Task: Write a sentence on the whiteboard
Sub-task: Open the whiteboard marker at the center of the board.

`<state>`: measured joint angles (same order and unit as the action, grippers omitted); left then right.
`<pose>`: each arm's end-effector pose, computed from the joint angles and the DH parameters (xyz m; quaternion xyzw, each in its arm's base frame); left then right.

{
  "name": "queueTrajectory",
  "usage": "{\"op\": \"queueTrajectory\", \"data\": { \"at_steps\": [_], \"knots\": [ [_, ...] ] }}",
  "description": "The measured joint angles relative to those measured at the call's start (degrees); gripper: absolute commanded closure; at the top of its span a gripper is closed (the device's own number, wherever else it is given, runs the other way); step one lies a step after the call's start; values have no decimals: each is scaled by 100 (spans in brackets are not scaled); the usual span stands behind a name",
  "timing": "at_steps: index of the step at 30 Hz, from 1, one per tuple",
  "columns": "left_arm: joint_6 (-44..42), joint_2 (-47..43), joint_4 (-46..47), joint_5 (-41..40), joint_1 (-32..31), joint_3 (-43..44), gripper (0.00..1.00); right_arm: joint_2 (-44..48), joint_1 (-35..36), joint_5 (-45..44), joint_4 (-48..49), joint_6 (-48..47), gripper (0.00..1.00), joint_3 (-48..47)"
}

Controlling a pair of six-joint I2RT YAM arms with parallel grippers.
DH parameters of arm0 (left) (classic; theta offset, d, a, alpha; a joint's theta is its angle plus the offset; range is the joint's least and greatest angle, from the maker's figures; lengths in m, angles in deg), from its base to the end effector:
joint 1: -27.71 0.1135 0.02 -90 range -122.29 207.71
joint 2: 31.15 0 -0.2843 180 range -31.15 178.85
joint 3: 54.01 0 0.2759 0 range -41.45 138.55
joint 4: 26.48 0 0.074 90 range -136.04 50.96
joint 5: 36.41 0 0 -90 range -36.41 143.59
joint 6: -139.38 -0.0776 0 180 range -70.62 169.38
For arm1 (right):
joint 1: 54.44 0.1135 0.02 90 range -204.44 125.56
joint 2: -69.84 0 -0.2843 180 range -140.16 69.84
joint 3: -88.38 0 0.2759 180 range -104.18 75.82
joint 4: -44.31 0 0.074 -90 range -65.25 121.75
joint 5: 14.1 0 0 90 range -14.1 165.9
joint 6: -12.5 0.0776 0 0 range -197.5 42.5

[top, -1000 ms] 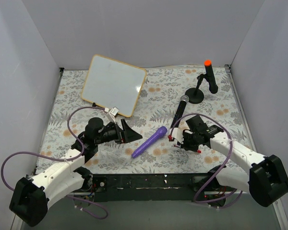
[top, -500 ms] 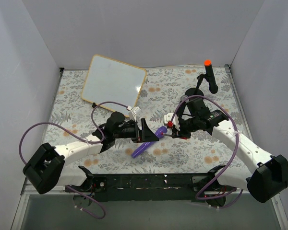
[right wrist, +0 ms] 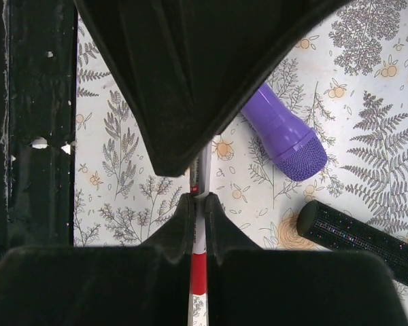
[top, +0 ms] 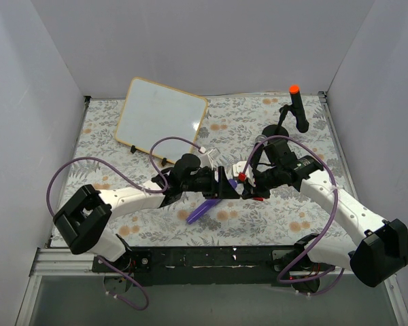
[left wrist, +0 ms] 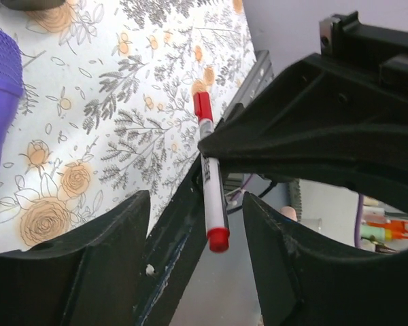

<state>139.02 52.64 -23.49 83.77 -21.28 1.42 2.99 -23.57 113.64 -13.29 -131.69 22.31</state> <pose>0.2065 -0.2969 0.2046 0.1529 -0.8135 0.5606 0.0235 0.1946 0.1716 0.2559 -0.6804 0.6114 0.2527 0.3154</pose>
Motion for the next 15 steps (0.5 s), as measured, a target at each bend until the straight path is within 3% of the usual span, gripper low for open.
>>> {"op": "queueTrajectory", "data": {
  "at_steps": [5, 13, 15],
  "knots": [
    [-243, 186, -503, -446, -179, 376, 59, 0, 0, 20, 2, 4, 99, 2],
    [-505, 310, -863, -645, -367, 710, 100, -7, 0, -7, 7, 15, 99, 90],
    [-562, 310, -892, -643, -374, 732, 100, -7, -2, -9, 4, 13, 99, 92]
  ]
}}
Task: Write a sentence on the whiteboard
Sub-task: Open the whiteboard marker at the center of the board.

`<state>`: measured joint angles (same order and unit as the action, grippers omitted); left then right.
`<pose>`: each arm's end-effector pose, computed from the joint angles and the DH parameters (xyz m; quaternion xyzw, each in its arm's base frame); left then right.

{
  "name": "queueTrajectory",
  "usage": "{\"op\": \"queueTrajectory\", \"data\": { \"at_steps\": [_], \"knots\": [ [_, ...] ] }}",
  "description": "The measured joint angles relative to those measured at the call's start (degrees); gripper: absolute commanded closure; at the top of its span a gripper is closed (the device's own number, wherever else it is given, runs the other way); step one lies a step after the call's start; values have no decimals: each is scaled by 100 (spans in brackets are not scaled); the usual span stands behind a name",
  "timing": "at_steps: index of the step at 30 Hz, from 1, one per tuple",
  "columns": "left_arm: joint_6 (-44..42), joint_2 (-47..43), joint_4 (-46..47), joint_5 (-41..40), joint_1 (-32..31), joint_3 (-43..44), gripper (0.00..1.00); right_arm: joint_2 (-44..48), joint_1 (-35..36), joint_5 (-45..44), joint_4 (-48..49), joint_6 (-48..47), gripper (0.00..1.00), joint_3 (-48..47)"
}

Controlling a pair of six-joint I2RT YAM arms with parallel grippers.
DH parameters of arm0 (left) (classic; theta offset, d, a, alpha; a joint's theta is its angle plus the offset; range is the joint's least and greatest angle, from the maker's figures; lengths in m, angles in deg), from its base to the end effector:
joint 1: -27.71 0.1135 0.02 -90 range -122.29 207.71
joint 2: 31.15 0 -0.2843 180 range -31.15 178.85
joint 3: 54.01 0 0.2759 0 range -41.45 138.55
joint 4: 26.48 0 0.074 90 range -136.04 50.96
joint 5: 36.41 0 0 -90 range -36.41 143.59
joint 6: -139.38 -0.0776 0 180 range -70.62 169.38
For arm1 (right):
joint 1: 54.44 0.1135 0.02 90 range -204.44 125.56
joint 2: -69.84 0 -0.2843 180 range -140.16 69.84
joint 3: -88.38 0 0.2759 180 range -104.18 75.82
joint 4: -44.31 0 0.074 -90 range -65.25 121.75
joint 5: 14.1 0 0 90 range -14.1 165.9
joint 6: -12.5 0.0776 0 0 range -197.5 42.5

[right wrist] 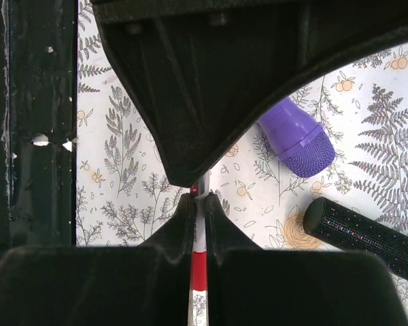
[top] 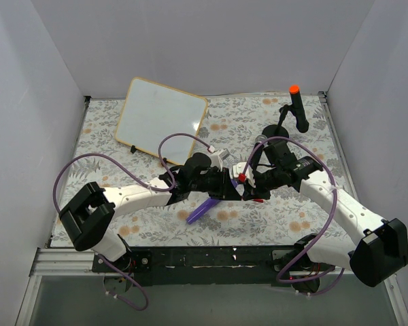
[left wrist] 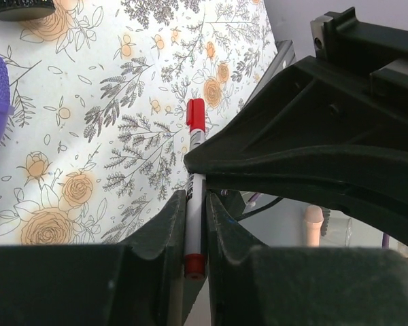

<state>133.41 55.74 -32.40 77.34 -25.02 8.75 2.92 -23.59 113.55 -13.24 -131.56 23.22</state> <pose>0.2064 -0.3228 0.2120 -0.1297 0.8440 -0.5202 0.0144 0.1933 0.1707 0.2501 -0.6791 0.6158 0.2544 0.3080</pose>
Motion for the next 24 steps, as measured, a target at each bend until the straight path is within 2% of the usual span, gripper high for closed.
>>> {"op": "queueTrajectory", "data": {
  "at_steps": [1, 2, 3, 5, 6, 10, 18, 24],
  "knots": [
    [-22, 0, -9, 0, 0, 7, 100, 0, 0, 2, 4, 2, 98, 0],
    [-39, 0, -11, -2, 0, 7, 100, 0, 2, 0, 4, 7, 67, 0],
    [-70, 0, -13, -2, 0, 7, 100, 0, 0, 2, 4, 11, 51, 0],
    [-186, -24, -24, -59, -13, 4, 100, 0, -2, 28, 4, 92, 34, 0],
    [-273, -55, -46, -144, -15, -31, 100, 9, -15, 48, 7, 136, 30, 0],
    [-763, -457, -212, -481, -15, -496, 100, 87, -201, 247, -109, 144, 27, -4],
    [-1843, -2216, -22, -627, -114, -1362, 100, 474, -396, 1191, -505, -199, 27, 28],
    [-2319, -2240, 269, -557, -367, -1416, 100, 0, -382, 1836, -459, -101, 32, 98]
  ]
}}
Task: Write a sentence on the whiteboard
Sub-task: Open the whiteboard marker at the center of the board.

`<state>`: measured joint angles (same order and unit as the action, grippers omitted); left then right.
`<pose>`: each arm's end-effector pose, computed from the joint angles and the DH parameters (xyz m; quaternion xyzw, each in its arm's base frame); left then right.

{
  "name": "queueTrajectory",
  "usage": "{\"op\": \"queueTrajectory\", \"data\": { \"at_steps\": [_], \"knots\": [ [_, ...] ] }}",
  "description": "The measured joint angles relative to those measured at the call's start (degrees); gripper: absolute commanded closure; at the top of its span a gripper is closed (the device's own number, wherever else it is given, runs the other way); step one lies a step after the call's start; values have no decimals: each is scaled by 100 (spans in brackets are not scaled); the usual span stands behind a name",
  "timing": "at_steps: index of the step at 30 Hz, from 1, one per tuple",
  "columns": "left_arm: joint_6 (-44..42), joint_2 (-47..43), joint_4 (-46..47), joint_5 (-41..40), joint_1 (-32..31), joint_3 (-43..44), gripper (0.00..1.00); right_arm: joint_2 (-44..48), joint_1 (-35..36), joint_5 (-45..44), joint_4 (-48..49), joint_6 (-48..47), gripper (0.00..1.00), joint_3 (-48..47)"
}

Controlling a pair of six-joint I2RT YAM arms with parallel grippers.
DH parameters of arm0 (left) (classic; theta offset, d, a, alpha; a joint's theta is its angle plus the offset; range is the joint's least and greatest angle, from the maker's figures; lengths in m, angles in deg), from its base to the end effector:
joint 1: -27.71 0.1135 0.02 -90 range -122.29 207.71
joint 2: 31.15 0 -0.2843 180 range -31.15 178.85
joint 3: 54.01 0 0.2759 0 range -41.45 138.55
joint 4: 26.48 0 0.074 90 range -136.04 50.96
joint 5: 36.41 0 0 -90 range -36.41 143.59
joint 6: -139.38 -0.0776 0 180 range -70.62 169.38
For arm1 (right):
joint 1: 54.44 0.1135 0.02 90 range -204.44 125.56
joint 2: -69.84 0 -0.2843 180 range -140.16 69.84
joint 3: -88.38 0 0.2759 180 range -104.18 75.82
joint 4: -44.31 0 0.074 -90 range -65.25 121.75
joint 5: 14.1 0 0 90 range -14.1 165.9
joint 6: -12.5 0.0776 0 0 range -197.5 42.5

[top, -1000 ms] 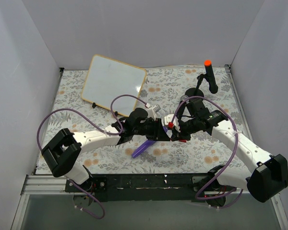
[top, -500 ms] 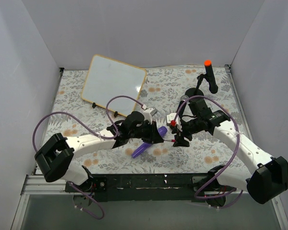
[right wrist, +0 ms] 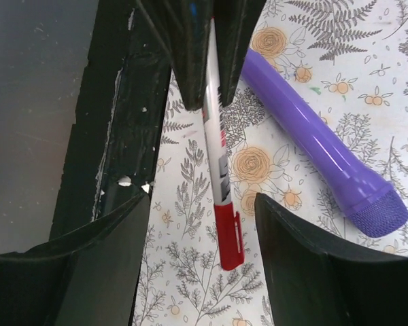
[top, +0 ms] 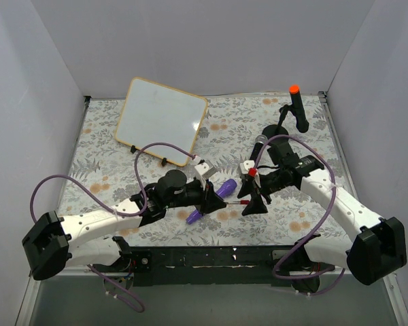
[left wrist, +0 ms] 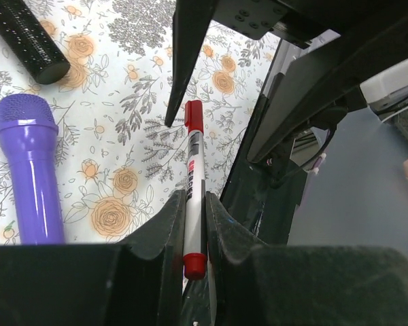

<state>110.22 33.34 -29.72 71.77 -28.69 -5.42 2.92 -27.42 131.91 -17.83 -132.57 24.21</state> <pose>0.1472 -0.2653 0.2461 0.0603 0.8075 -0.5557 0.1882 0.1792 0.1636 0.2555 -0.6429 0.5829 0.3981 0.2973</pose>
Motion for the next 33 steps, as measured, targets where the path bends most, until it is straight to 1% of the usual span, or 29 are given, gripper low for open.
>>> {"op": "queueTrajectory", "data": {
  "at_steps": [4, 5, 6, 7, 10, 11, 15, 16, 17, 18, 19, 22, 28, 32, 33],
  "knots": [
    [-129, 111, 39, 33, -92, 0, 100, -188, 31, 114, 48, 120, 41, 0],
    [-151, 118, 57, 35, -109, 0, 100, -188, 50, 125, 66, 149, 49, 0],
    [-164, 120, 85, 37, -111, 0, 100, -179, 66, 129, 101, 190, 53, 9],
    [-177, 120, 125, 39, -111, 0, 100, -177, 87, 138, 160, 227, 67, 31],
    [-195, 120, 210, 116, -114, 0, 100, -173, 136, 142, 284, 258, 94, 131],
    [-216, 120, 227, 125, -142, 0, 100, -173, 133, 149, 304, 280, 98, 149],
    [-195, 118, 286, 181, -142, -35, 100, -181, 160, 164, 286, 249, 99, 157],
    [-186, 118, 334, 179, -142, -59, 76, -195, 160, 186, 256, 223, 99, 153],
    [-142, 118, 411, 181, -142, -98, 58, -216, 160, 190, 197, 157, 99, 127],
    [-92, 107, 520, 149, -142, -160, 47, -245, 160, 192, 140, 118, 99, 101],
    [-35, 83, 649, 79, -142, -225, 31, -280, 160, 205, 74, 103, 99, 68],
    [262, -109, 1099, -127, -142, -490, 15, -317, 160, 208, -2, 83, 99, 31],
    [754, -492, 1847, -254, -142, -868, 15, -315, 157, 232, -7, 90, 99, 31],
    [962, -455, 2199, -199, -142, -887, 20, -315, 144, 286, 0, 120, 99, 28],
    [1012, -409, 2299, -166, -142, -890, 24, -315, 142, 297, 2, 133, 99, 28]
  ]
}}
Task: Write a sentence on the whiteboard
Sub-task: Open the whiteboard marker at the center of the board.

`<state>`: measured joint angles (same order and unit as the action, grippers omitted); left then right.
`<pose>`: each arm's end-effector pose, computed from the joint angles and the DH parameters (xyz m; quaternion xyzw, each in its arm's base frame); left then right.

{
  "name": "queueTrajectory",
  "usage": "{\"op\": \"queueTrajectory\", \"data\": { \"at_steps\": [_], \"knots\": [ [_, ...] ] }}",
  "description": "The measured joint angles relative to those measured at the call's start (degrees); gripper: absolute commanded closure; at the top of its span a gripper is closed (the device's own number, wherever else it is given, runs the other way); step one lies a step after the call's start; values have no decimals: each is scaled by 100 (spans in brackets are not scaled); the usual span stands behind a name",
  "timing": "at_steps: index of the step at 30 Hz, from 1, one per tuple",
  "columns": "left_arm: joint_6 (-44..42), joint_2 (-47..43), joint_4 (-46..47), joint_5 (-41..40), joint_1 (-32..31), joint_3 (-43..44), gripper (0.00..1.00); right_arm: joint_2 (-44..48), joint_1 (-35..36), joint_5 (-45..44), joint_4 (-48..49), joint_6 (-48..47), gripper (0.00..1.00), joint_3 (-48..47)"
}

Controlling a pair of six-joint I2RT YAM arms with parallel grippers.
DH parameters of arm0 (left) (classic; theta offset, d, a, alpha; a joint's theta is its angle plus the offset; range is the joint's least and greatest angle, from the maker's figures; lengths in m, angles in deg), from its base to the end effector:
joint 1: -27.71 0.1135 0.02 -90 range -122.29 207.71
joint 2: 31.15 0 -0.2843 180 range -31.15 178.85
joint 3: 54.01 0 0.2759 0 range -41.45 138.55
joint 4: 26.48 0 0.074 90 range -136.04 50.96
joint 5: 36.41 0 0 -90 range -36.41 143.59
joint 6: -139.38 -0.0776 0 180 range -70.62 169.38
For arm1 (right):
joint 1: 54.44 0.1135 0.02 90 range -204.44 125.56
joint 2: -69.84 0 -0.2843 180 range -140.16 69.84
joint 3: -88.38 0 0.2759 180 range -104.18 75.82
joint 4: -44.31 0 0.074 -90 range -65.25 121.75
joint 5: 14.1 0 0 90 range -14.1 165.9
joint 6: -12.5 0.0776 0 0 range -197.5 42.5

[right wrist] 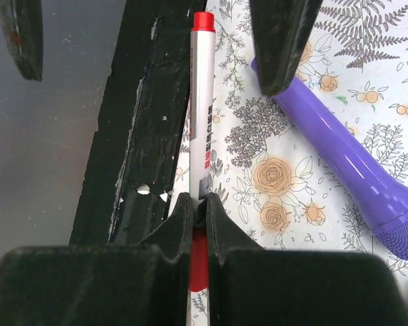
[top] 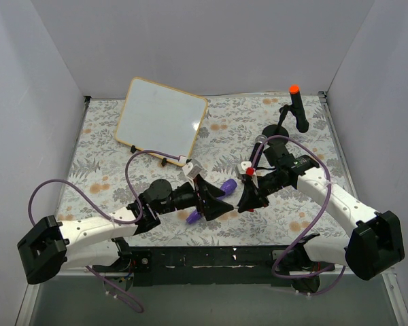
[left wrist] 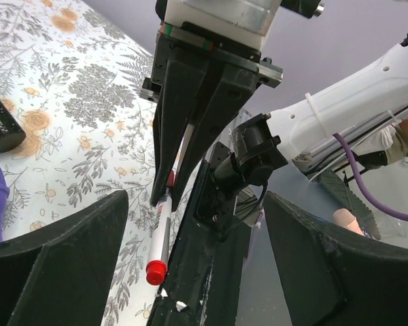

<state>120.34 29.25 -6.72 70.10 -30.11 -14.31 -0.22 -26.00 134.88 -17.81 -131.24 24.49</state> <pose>0.1337 -0.2538 0.2607 0.0193 0.7124 -0.6701 0.2077 0.1789 0.1725 0.2452 -0.6317 0.5834 0.4358 0.2658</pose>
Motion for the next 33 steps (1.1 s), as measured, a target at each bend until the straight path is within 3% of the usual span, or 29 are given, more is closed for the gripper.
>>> {"op": "queueTrajectory", "data": {
  "at_steps": [17, 33],
  "knots": [
    [212, 826, 153, 278, 0, 184, 55, -2, -170, 179, 205, 407, 99, 0],
    [210, 957, 59, 232, 0, 286, 72, -7, -177, 256, 278, 459, 99, 0]
  ]
}}
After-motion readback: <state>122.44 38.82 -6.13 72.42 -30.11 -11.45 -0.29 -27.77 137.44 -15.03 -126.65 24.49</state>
